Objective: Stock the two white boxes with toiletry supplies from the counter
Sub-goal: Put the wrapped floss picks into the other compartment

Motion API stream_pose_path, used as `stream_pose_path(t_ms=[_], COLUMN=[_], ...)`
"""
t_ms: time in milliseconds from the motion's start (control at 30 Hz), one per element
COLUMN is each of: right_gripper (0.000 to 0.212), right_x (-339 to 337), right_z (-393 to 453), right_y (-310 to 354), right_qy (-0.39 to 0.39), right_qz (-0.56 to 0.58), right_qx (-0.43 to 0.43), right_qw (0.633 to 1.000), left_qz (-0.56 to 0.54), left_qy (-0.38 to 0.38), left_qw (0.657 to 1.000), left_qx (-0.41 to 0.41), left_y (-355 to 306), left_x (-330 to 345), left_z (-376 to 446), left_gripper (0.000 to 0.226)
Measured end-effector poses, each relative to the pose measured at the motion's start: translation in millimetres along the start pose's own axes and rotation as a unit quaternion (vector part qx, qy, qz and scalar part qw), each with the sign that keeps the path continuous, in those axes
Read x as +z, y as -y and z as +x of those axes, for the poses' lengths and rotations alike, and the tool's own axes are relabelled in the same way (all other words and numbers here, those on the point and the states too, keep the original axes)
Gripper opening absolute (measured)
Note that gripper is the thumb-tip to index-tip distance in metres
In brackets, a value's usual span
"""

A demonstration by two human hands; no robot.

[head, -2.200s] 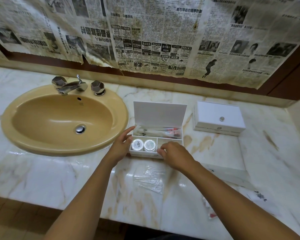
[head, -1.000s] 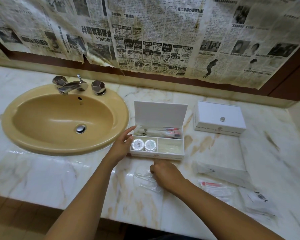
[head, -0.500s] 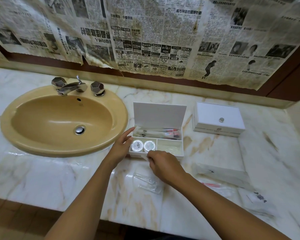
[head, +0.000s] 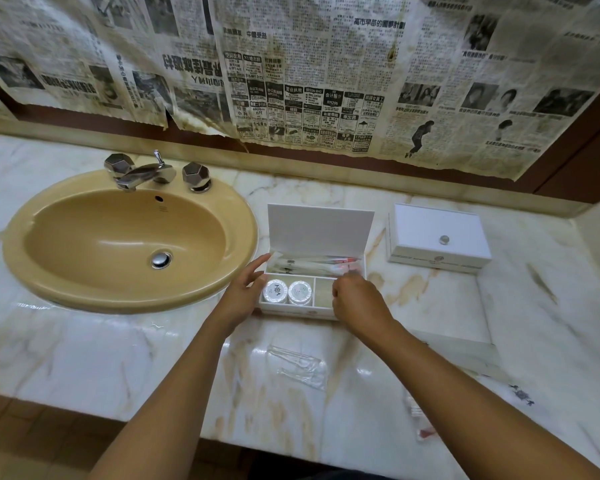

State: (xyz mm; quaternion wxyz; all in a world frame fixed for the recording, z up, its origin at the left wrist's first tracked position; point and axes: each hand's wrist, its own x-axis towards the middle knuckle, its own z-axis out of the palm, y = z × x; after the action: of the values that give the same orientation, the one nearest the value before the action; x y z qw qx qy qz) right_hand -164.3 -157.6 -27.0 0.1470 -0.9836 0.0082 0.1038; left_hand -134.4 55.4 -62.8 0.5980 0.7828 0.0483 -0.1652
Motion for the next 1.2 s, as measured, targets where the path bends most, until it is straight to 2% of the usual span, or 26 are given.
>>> stream_pose_path(t_ms=[167,367,533,600,667,733,800,900,1033,1200], right_gripper=[0.020,0.037,0.053,0.050,0.039,0.025,0.016,0.012,0.032,0.029], right_x=[6,3,9,11,13,15,21,30,42,55], right_z=[-1,-6,-8,-9,-10,-13,-19,-28,-35,-43], right_y=[-1,2,2,3,5,9,16,26,30,32], right_qy=[0.031,-0.008,0.049,0.009,-0.082,-0.156,-0.191,-0.129,0.033,0.109], right_qz=[0.028,0.024,0.025,0.019,0.037,0.072,0.096,0.082,0.006,-0.053], right_qx=[0.013,-0.022,-0.010,-0.026,-0.064,-0.125,-0.179,-0.219,-0.201,-0.183], right_qw=[0.999,0.999,0.998,0.999,0.994,0.977,0.960,0.964,0.979,0.976], left_qz=[0.002,0.004,0.004,0.004,0.004,0.002,0.002,0.001,0.009,0.008], left_qy=[0.000,-0.001,-0.003,-0.002,0.000,-0.001,-0.002,-0.006,-0.004,-0.002], left_qw=[1.000,1.000,1.000,1.000,1.000,1.000,1.000,1.000,1.000,1.000], left_qx=[-0.005,-0.004,-0.003,-0.002,0.001,0.003,0.005,0.005,0.005,0.002], left_y=[-1,-2,0,1,1,1,2,2,2,3], left_x=[-1,0,0,-1,0,0,0,1,1,0], left_z=[-1,-1,0,0,0,0,0,1,0,0], left_gripper=[0.038,0.039,0.039,0.039,0.040,0.039,0.039,0.038,0.038,0.038])
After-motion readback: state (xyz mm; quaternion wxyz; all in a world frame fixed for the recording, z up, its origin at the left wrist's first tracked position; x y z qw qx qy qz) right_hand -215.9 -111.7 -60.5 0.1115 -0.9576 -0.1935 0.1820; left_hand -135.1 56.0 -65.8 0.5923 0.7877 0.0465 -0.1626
